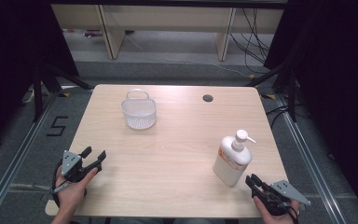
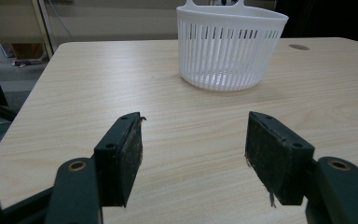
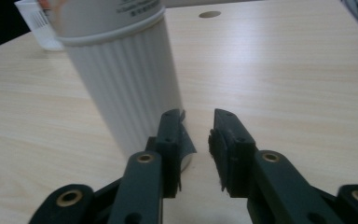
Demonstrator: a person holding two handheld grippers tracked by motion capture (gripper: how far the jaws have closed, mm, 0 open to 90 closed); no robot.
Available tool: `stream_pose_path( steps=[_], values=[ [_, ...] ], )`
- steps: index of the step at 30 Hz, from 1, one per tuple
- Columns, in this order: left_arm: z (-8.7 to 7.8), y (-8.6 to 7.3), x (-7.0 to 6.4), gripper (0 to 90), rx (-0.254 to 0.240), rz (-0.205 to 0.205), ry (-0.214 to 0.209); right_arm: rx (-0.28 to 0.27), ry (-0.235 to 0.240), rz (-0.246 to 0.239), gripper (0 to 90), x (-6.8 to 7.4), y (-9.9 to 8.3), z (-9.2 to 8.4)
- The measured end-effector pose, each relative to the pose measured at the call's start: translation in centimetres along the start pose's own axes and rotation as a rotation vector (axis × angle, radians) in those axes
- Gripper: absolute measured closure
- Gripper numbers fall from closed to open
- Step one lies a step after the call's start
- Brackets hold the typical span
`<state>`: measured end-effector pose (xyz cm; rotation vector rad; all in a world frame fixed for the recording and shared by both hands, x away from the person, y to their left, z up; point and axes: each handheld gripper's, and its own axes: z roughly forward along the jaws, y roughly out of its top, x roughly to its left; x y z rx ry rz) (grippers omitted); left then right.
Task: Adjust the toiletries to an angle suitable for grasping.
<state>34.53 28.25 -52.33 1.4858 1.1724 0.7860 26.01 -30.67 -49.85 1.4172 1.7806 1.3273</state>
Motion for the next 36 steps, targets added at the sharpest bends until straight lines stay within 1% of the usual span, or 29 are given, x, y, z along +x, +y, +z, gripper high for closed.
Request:
stream_pose_path(
  steps=[1, 2, 4, 6, 8, 9, 10, 12, 14, 15, 16, 17, 18, 19, 20, 21, 22, 23, 25, 26, 27, 28, 29, 30, 31, 32, 33, 34, 36],
  values=[
    [0.1, 0.0, 0.0, 35.9, -0.009, -0.002, -0.009, -0.002, 0.017, 0.006, 72.0, 0.2, -0.1, -0.1],
    [0.1, 0.0, -0.1, 36.0, -0.002, 0.0, -0.009, -0.011, 0.016, -0.001, 73.6, 0.4, -0.1, -0.2],
    [0.1, 0.0, -0.2, 36.1, 0.006, 0.0, -0.007, 0.011, 0.034, -0.016, 82.1, 1.2, 0.1, -0.9],
    [0.1, 0.0, -0.2, 36.1, 0.007, -0.001, -0.007, 0.0, 0.032, -0.046, 89.4, 1.8, 0.3, -1.3],
    [0.0, 0.0, -0.2, 36.1, 0.006, -0.002, -0.008, -0.007, 0.059, -0.055, 90.0, 2.2, 0.6, -1.5],
    [0.1, 0.0, -0.2, 36.0, 0.006, -0.002, -0.009, -0.011, 0.058, -0.052, 90.0, 2.4, 0.7, -1.5],
    [0.1, 0.0, -0.2, 36.0, 0.008, -0.002, -0.009, 0.003, 0.07, -0.043, 90.0, 2.7, 0.8, -1.5],
    [0.2, -0.1, -0.2, 36.0, -0.002, -0.006, -0.018, -0.016, 0.093, -0.058, 90.0, 3.2, 1.1, -1.5],
    [0.2, -0.1, -0.2, 36.0, -0.002, -0.005, -0.022, -0.023, 0.114, -0.051, 90.0, 3.8, 1.3, -1.5],
    [0.2, 0.0, -0.3, 36.0, 0.006, -0.003, -0.021, -0.02, 0.117, -0.069, 90.0, 4.2, 1.6, -1.6],
    [0.2, 0.0, -0.3, 35.9, 0.009, -0.003, -0.02, -0.033, 0.129, -0.071, 90.0, 4.5, 1.7, -1.5],
    [0.3, -0.1, -0.3, 36.0, 0.0, -0.003, -0.029, -0.042, 0.131, -0.09, 90.0, 4.7, 1.9, -1.5],
    [0.2, -0.1, -0.3, 35.9, 0.0, -0.004, -0.029, -0.052, 0.133, -0.089, 90.0, 5.0, 2.1, -1.4],
    [0.2, -0.1, -0.3, 35.9, 0.001, -0.003, -0.03, -0.036, 0.141, -0.075, 90.0, 5.4, 2.2, -1.4],
    [0.2, 0.0, -0.4, 35.9, 0.0, -0.002, -0.033, -0.048, 0.128, -0.103, 90.0, 5.5, 2.4, -1.3],
    [0.2, 0.0, -0.4, 35.9, 0.0, -0.002, -0.034, -0.062, 0.139, -0.095, 90.0, 5.7, 2.5, -1.1],
    [0.1, 0.0, -0.4, 35.9, 0.014, 0.0, -0.026, -0.05, 0.138, -0.088, 90.0, 5.8, 2.7, -1.1],
    [0.1, 0.0, -0.4, 35.9, 0.019, 0.002, -0.026, -0.064, 0.137, -0.09, 90.0, 5.9, 2.9, -0.8],
    [0.1, 0.0, -0.4, 35.8, 0.018, 0.001, -0.029, -0.076, 0.127, -0.087, 90.0, 6.0, 3.2, -0.6],
    [0.1, 0.0, -0.5, 35.7, 0.019, 0.001, -0.029, -0.081, 0.107, -0.082, 90.0, 6.1, 3.4, -0.6],
    [0.1, 0.0, -0.5, 35.7, 0.019, 0.001, -0.03, -0.074, 0.11, -0.093, 90.0, 6.1, 3.6, -0.5],
    [0.1, 0.0, -0.5, 35.7, 0.018, 0.001, -0.03, -0.097, 0.101, -0.092, 90.0, 6.1, 3.7, -0.3],
    [0.1, 0.0, -0.5, 35.7, 0.019, 0.0, -0.03, -0.086, 0.095, -0.094, 90.0, 6.0, 3.9, -0.3],
    [0.0, 0.0, -0.5, 35.7, 0.02, 0.002, -0.031, -0.089, 0.083, -0.093, 90.0, 6.0, 4.0, -0.2],
    [0.0, 0.0, -0.5, 35.6, 0.023, 0.003, -0.031, -0.092, 0.093, -0.094, 90.0, 5.9, 4.1, -0.2],
    [0.0, 0.0, -0.5, 35.5, 0.022, 0.001, -0.032, -0.106, 0.083, -0.098, 90.0, 5.9, 4.2, 0.0],
    [0.0, 0.0, -0.5, 35.5, 0.023, 0.001, -0.032, -0.102, 0.087, -0.094, 90.0, 5.9, 4.3, 0.0],
    [0.0, 0.0, -0.5, 35.5, 0.023, 0.001, -0.032, -0.09, 0.09, -0.079, 90.0, 5.9, 4.3, 0.0],
    [0.2, -0.1, -0.5, 35.5, 0.007, 0.002, -0.042, -0.104, 0.062, -0.108, 90.0, 5.6, 4.4, 0.1]
  ],
)
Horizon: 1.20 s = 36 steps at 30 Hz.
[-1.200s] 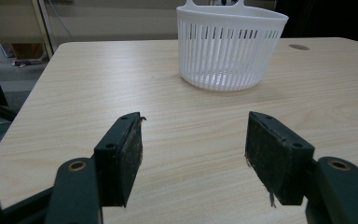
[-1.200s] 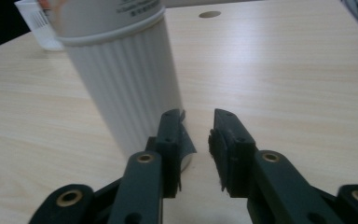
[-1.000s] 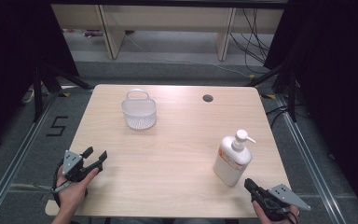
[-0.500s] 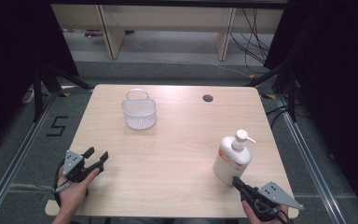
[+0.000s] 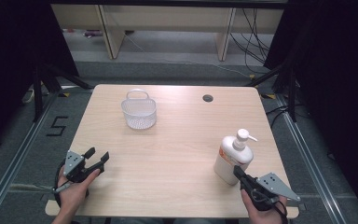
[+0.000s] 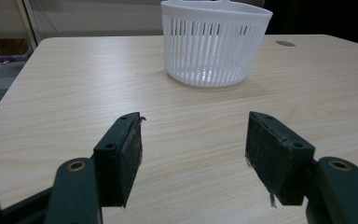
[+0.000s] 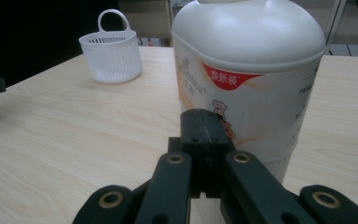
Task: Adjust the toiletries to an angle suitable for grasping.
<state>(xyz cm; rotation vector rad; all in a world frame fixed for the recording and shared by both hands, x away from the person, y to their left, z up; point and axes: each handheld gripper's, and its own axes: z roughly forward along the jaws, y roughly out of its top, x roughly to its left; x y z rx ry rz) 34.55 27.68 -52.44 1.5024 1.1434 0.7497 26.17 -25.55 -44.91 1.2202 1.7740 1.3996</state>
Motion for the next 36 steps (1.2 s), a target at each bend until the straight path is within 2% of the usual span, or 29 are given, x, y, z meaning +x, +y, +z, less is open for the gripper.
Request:
stream_pose_path(
  steps=[2, 3, 4, 7, 8, 11, 12, 13, 16, 18, 20, 22, 25, 26, 29, 31, 32, 34, 36],
  values=[
    [0.0, 0.0, 0.0, 35.4, -0.001, 0.0, -0.001, 0.02, -0.007, 0.008, 90.0, -0.3, 0.2, -0.1],
    [0.0, 0.0, 0.0, 35.4, 0.002, 0.003, -0.003, 0.013, -0.024, 0.005, 90.0, -0.5, 0.2, 0.0],
    [0.0, 0.0, 0.0, 35.3, 0.001, 0.003, -0.004, 0.012, -0.016, 0.016, 90.0, -0.7, 0.2, 0.1],
    [0.0, 0.0, -0.1, 35.4, 0.004, 0.003, -0.004, 0.011, -0.033, 0.009, 90.0, -1.3, 0.3, 0.3],
    [-0.1, 0.1, -0.2, 35.3, 0.016, 0.003, 0.003, 0.015, -0.058, 0.005, 90.0, -1.4, 0.4, 0.4],
    [0.0, 0.0, -0.1, 35.2, -0.001, 0.002, -0.009, 0.024, -0.078, 0.013, 90.0, -2.0, 0.5, 0.6],
    [0.0, 0.0, -0.1, 35.0, -0.001, 0.001, -0.009, 0.012, -0.083, 0.02, 90.0, -2.1, 0.5, 0.7],
    [-0.1, 0.1, -0.2, 34.9, 0.013, 0.003, 0.001, 0.029, -0.077, 0.02, 90.0, -2.3, 0.6, 0.6],
    [-0.1, 0.1, -0.2, 34.8, 0.013, 0.004, -0.001, 0.031, -0.094, 0.015, 90.0, -2.6, 0.6, 1.0],
    [-0.1, 0.1, -0.2, 34.8, 0.013, 0.004, 0.0, 0.027, -0.101, 0.036, 90.0, -2.6, 0.5, 1.2],
    [-0.1, 0.1, -0.2, 34.8, 0.013, 0.006, -0.001, 0.035, -0.102, 0.01, 90.0, -2.9, 0.5, 1.4],
    [-0.1, 0.1, -0.2, 34.8, 0.013, 0.006, -0.001, 0.031, -0.096, 0.026, 90.0, -3.0, 0.5, 1.7],
    [-0.1, 0.1, -0.2, 34.8, 0.013, 0.007, -0.001, 0.023, -0.1, 0.011, 90.0, -3.2, 0.4, 1.9],
    [-0.1, 0.1, -0.2, 34.8, 0.013, 0.007, -0.001, 0.039, -0.102, 0.026, 90.0, -3.1, 0.5, 1.9],
    [-0.1, 0.1, -0.3, 34.7, 0.013, 0.008, -0.003, 0.022, -0.105, 0.01, 90.0, -3.4, 0.5, 2.2],
    [-0.1, 0.1, -0.3, 34.7, 0.014, 0.008, -0.005, 0.04, -0.1, 0.043, 90.0, -3.3, 0.6, 2.3],
    [-0.1, 0.0, -0.3, 34.7, 0.012, 0.01, -0.005, 0.023, -0.103, 0.007, 90.0, -3.6, 0.6, 2.4],
    [-0.1, 0.0, -0.3, 34.7, 0.011, 0.01, -0.005, 0.031, -0.095, 0.029, 90.0, -3.4, 0.6, 2.5],
    [0.0, 0.0, -0.3, 34.7, -0.001, 0.008, -0.011, 0.028, -0.102, 0.016, 89.7, -3.5, 0.5, 2.5]
  ],
)
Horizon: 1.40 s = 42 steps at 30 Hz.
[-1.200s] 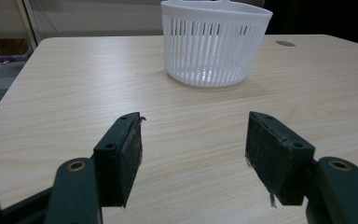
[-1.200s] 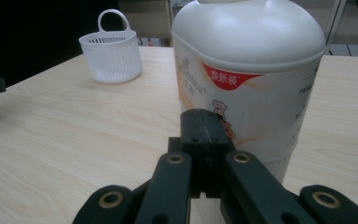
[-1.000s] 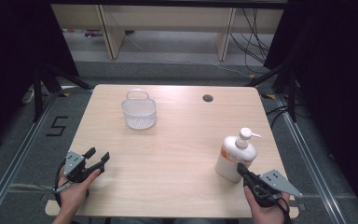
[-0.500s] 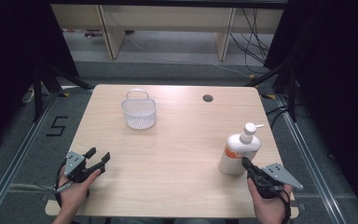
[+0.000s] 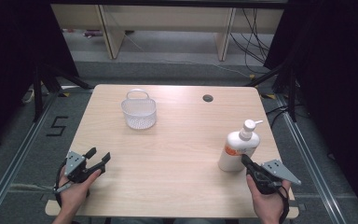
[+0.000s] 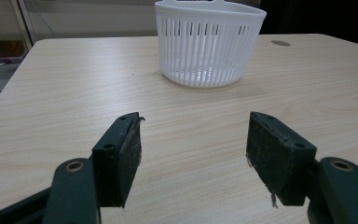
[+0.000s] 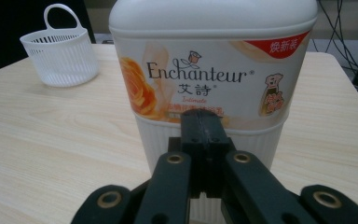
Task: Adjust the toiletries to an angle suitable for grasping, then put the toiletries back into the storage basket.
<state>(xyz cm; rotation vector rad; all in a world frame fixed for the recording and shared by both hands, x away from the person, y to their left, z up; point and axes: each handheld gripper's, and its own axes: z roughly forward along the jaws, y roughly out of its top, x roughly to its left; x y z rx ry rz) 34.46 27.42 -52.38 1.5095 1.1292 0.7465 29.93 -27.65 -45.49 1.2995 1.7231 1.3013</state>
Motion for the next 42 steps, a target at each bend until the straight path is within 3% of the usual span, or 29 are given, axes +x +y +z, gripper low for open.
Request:
stream_pose_path(
  steps=[2, 5, 8, 10, 11, 14, 18, 19, 20, 21, 22, 24, 25, 26, 27, 28, 29, 30, 34, 35, 36, 39, 42],
  values=[
    [-0.2, 0.2, -0.2, 34.7, 0.008, 0.002, 0.006, -0.013, 0.015, 0.029, 85.2, 0.1, -0.2, -0.2],
    [-0.3, 0.6, -0.7, 34.7, -0.002, 0.011, -0.006, -0.038, 0.003, 0.037, 76.3, -0.2, -0.9, -0.9],
    [-0.1, 1.0, -1.4, 34.8, -0.017, 0.024, -0.041, -0.074, -0.012, 0.084, 67.5, -1.0, -1.9, -1.9],
    [0.0, 1.3, -2.1, 34.9, -0.002, 0.035, -0.057, -0.079, -0.066, 0.089, 62.7, -2.0, -2.4, -2.5],
    [0.3, 1.5, -2.6, 35.0, -0.01, 0.036, -0.08, -0.065, -0.081, 0.121, 61.0, -2.2, -2.5, -2.7],
    [0.6, 2.0, -4.1, 35.0, 0.002, 0.052, -0.122, -0.075, -0.138, 0.124, 56.1, -3.7, -2.9, -2.5],
    [1.1, 2.8, -6.3, 34.9, 0.009, 0.089, -0.191, -0.059, -0.167, 0.12, 54.5, -4.4, -3.3, -1.9],
    [1.5, 3.1, -7.0, 34.8, 0.013, 0.111, -0.222, -0.06, -0.15, 0.123, 54.5, -4.4, -3.4, -1.7],
    [1.6, 3.2, -7.4, 34.8, 0.021, 0.114, -0.227, -0.044, -0.141, 0.127, 54.5, -4.4, -3.6, -1.5],
    [2.0, 3.3, -7.6, 34.8, 0.005, 0.133, -0.257, -0.042, -0.153, 0.132, 54.5, -4.2, -3.7, -1.5],
    [2.0, 3.5, -8.0, 34.8, 0.019, 0.126, -0.258, -0.037, -0.149, 0.109, 54.4, -4.3, -3.8, -1.4],
    [2.4, 4.0, -8.7, 34.8, 0.009, 0.144, -0.272, -0.04, -0.144, 0.12, 54.0, -4.0, -3.9, -1.1],
    [2.6, 4.3, -9.3, 34.8, 0.005, 0.133, -0.28, -0.038, -0.142, 0.117, 53.7, -4.0, -4.0, -0.9],
    [2.7, 4.7, -9.6, 34.7, 0.008, 0.151, -0.281, -0.041, -0.144, 0.102, 53.0, -4.1, -4.0, -0.8],
    [2.9, 5.1, -10.3, 34.6, 0.001, 0.148, -0.294, -0.013, -0.144, 0.109, 52.4, -4.0, -4.0, -0.8],
    [3.1, 5.3, -10.8, 34.6, -0.001, 0.15, -0.303, -0.004, -0.162, 0.092, 52.0, -4.2, -3.9, -0.6],
    [3.3, 5.6, -11.4, 34.5, -0.005, 0.144, -0.323, -0.014, -0.145, 0.108, 51.5, -4.3, -4.0, -0.4],
    [3.5, 5.9, -12.1, 34.3, 0.005, 0.142, -0.336, -0.002, -0.16, 0.11, 49.9, -4.4, -4.0, -0.3],
    [4.7, 6.7, -14.7, 34.3, 0.016, 0.159, -0.404, -0.011, -0.191, 0.113, 43.5, -4.6, -4.1, 0.3],
    [4.7, 6.7, -14.7, 34.3, 0.016, 0.159, -0.404, -0.019, -0.195, 0.105, 43.0, -4.6, -4.1, 0.4],
    [5.2, 7.3, -16.2, 34.3, 0.01, 0.169, -0.437, -0.023, -0.2, 0.096, 42.5, -4.5, -4.2, 0.5],
    [5.8, 8.2, -18.0, 34.4, -0.014, 0.176, -0.46, -0.032, -0.191, 0.097, 42.0, -4.4, -4.3, 0.7],
    [6.4, 9.2, -20.1, 34.4, -0.037, 0.188, -0.486, -0.057, -0.215, 0.083, 41.9, -4.4, -4.4, 0.8]
  ],
)
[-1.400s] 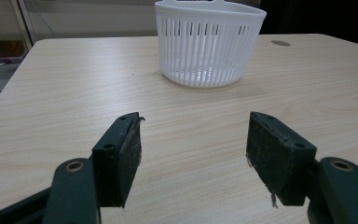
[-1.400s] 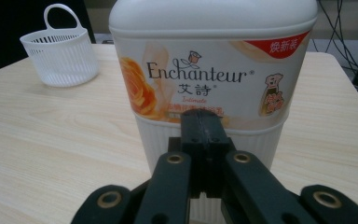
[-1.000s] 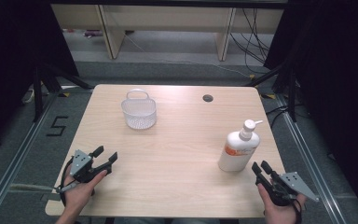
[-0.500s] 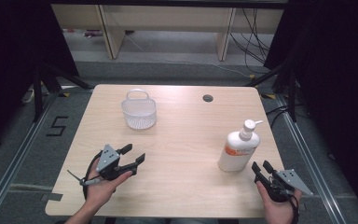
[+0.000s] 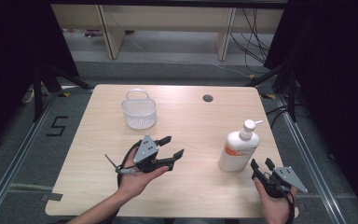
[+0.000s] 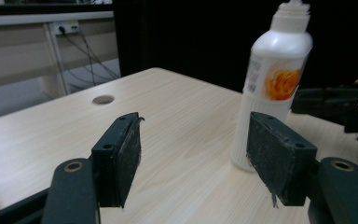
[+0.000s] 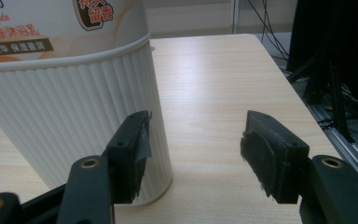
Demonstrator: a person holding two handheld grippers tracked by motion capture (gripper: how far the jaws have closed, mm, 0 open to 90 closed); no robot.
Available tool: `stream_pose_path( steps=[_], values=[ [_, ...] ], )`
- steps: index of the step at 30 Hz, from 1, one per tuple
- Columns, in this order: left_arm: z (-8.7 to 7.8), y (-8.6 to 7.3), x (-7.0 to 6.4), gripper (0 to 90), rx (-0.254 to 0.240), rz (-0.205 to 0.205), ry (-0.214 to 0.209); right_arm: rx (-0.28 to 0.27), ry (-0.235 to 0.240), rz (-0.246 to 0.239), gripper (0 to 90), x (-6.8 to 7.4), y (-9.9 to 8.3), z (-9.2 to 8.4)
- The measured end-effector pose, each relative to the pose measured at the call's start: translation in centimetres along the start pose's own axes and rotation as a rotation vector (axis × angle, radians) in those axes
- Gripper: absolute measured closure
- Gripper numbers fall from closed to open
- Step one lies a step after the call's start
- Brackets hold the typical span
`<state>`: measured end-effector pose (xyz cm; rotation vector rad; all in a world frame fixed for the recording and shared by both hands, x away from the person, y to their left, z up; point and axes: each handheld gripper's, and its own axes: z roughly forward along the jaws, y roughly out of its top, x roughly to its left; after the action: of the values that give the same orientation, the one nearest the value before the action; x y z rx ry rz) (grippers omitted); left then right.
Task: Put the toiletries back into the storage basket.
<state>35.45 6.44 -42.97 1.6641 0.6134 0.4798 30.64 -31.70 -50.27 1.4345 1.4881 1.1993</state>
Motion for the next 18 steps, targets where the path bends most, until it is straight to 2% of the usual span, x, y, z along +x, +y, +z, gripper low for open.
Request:
stream_pose_path(
  steps=[1, 2, 7, 8, 11, 12, 13, 14, 15, 16, 17, 18],
  values=[
    [0.6, 0.5, -0.5, 34.4, -0.004, 0.01, -0.016, 0.005, 0.006, 0.025, 41.8, 0.2, 0.0, 0.0],
    [1.0, 0.7, -0.8, 34.4, -0.01, 0.011, -0.024, 0.036, -0.009, 0.006, 41.8, 0.2, 0.1, -0.2],
    [3.5, 2.3, -2.8, 34.6, -0.043, 0.0, -0.061, 0.03, -0.012, -0.01, 41.7, 0.1, 0.0, 0.0],
    [3.9, 2.6, -3.1, 34.7, -0.049, -0.001, -0.063, 0.009, -0.001, -0.003, 41.7, 0.1, -0.1, 0.1],
    [5.1, 3.5, -4.3, 35.0, -0.068, 0.026, -0.074, 0.018, -0.004, 0.006, 41.5, 0.1, -0.2, 0.2],
    [5.5, 3.8, -4.7, 35.2, -0.073, 0.027, -0.08, 0.041, -0.002, 0.015, 41.4, 0.1, -0.1, 0.1],
    [5.8, 4.0, -5.0, 35.4, -0.076, 0.029, -0.085, 0.032, 0.0, 0.01, 41.3, 0.0, -0.1, 0.2],
    [6.2, 4.3, -5.3, 35.8, -0.077, 0.03, -0.092, 0.038, -0.008, 0.026, 41.2, 0.1, -0.1, 0.1],
    [6.8, 4.6, -5.7, 36.2, -0.08, 0.029, -0.103, 0.029, 0.023, 0.024, 41.1, 0.0, -0.2, 0.3],
    [7.1, 4.8, -5.9, 36.6, -0.082, 0.027, -0.107, 0.012, 0.008, 0.006, 41.1, 0.0, -0.2, 0.3],
    [7.5, 5.0, -6.1, 36.7, -0.084, 0.022, -0.11, 0.032, -0.008, -0.003, 41.0, 0.0, -0.2, 0.2],
    [8.1, 5.2, -6.4, 36.8, -0.088, 0.02, -0.114, 0.021, 0.0, 0.0, 41.0, 0.1, -0.2, 0.3]
  ],
)
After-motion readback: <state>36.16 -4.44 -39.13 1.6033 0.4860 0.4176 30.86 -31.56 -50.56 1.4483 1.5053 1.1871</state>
